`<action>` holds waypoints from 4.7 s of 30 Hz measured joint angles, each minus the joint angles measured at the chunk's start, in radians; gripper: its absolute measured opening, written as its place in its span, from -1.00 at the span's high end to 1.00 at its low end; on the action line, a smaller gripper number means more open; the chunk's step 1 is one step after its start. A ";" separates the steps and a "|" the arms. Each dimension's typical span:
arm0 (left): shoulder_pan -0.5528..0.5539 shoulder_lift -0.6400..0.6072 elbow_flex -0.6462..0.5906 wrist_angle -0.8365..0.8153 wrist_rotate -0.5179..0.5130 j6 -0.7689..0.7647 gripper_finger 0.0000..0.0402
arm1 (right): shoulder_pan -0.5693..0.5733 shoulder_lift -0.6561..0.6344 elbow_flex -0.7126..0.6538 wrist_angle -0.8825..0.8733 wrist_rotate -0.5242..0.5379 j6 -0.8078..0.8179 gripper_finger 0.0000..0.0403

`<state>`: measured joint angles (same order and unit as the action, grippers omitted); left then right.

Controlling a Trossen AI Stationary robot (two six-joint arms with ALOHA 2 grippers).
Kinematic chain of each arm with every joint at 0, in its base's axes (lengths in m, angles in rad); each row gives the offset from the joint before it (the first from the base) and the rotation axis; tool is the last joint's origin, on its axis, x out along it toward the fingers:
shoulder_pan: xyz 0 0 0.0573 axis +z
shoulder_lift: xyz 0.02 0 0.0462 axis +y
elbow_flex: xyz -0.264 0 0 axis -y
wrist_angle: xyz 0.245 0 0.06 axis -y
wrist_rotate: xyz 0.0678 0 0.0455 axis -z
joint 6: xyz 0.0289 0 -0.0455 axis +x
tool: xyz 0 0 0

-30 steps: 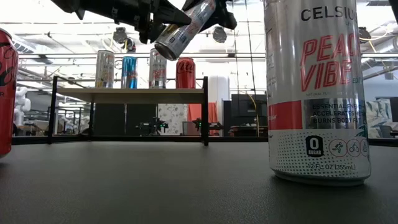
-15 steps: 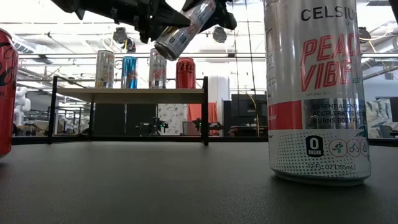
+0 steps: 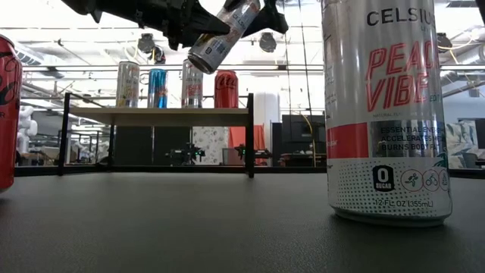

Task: Place canned beverage on shelf
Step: Put the white yellow soda can on the shelf aligned with the white yellow soda can

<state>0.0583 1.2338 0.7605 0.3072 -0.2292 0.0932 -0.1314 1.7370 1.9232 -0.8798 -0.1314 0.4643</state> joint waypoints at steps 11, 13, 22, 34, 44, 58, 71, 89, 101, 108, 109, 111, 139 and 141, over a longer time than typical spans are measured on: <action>0.030 -0.207 -0.007 -0.215 -0.142 -0.009 -0.14 | 0.004 -0.152 0.002 -0.020 -0.001 -0.014 -0.42; 0.036 -0.247 -0.034 -0.213 -0.150 -0.021 -0.14 | 0.004 -0.168 0.002 -0.024 0.001 -0.027 -0.42; 0.083 -0.443 -0.285 -0.035 -0.180 -0.088 -0.14 | 0.004 -0.176 0.000 -0.058 -0.001 -0.064 -0.42; 0.136 -0.611 -0.561 0.345 -0.260 -0.060 -0.14 | 0.004 -0.174 0.000 -0.060 -0.001 -0.069 -0.42; 0.193 -0.606 -0.674 0.468 -0.276 -0.037 -0.14 | 0.004 -0.174 0.000 -0.053 0.000 -0.095 -0.42; 0.308 -0.595 -0.717 0.554 -0.210 -0.033 -0.14 | 0.004 -0.174 0.000 -0.044 0.001 -0.111 -0.42; 0.403 -0.540 -0.718 0.577 -0.139 -0.035 -0.14 | 0.004 -0.174 0.000 -0.027 0.000 -0.140 -0.42; 0.507 -0.447 -0.713 0.589 -0.115 -0.062 -0.23 | 0.060 -0.173 0.000 -0.030 0.000 -0.148 -0.42; 0.506 -0.447 -0.714 0.578 -0.047 -0.061 -0.30 | 0.061 -0.173 0.000 -0.030 0.000 -0.163 -0.42; 0.506 -0.448 -0.713 0.536 -0.064 -0.062 -0.30 | 0.061 -0.173 0.000 -0.030 0.000 -0.163 -0.42; 0.506 -0.448 -0.713 0.526 -0.071 -0.062 -0.30 | 0.061 -0.173 0.000 -0.030 0.000 -0.163 -0.42; 0.506 -0.448 -0.712 0.513 -0.072 -0.062 -0.30 | 0.061 -0.173 0.000 -0.030 0.000 -0.163 -0.42; 0.506 -0.446 -0.716 0.506 -0.026 -0.083 -0.30 | 0.061 -0.173 0.000 -0.029 0.000 -0.144 -0.42; 0.506 -0.446 -0.716 0.506 -0.026 -0.081 -0.30 | 0.061 -0.173 0.000 -0.029 0.000 -0.144 -0.42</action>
<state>0.5644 0.7879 0.0441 0.8135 -0.2550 0.0120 -0.0700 1.5639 1.9232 -0.9090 -0.1318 0.3206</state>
